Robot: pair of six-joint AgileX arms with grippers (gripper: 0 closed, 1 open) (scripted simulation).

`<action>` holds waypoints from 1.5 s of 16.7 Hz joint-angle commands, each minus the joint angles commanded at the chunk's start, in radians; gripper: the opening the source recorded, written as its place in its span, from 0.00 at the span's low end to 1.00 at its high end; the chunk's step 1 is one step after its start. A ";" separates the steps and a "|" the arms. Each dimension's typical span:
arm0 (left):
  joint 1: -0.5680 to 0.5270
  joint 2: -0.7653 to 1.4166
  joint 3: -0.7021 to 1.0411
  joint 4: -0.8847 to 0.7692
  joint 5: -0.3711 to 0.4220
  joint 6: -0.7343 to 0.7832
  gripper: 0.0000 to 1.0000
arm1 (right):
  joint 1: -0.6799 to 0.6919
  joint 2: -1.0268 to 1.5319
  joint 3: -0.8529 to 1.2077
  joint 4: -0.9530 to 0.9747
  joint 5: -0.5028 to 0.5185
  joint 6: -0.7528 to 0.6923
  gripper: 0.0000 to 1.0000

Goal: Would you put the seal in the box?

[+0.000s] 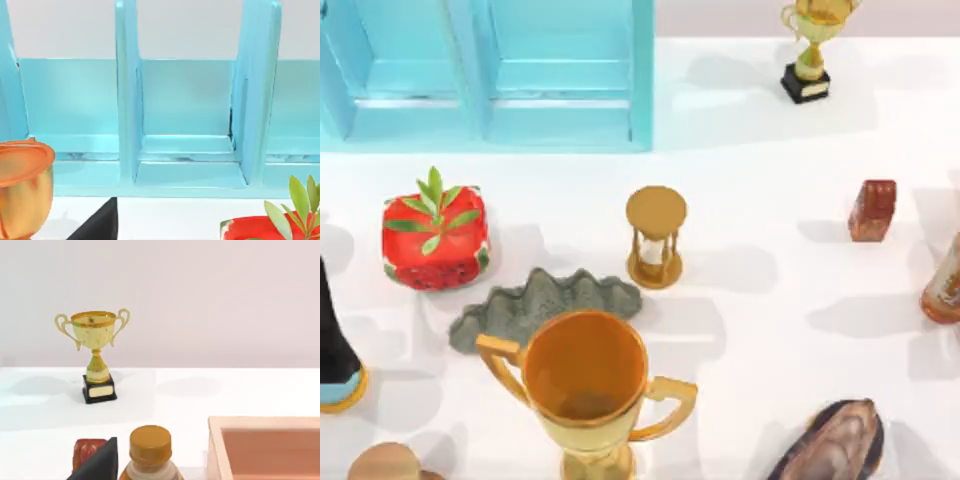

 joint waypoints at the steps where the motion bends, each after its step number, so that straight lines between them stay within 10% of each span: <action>1: 0.000 0.000 0.000 0.000 0.000 0.000 1.00 | 0.000 0.000 0.000 0.000 0.000 0.000 1.00; 9: 0.000 0.000 0.000 0.000 0.000 0.000 1.00 | 0.029 0.280 0.268 -0.192 -0.002 0.031 1.00; 25: 0.000 0.000 0.000 0.000 0.000 0.000 1.00 | 0.157 1.820 1.677 -1.128 0.004 0.173 1.00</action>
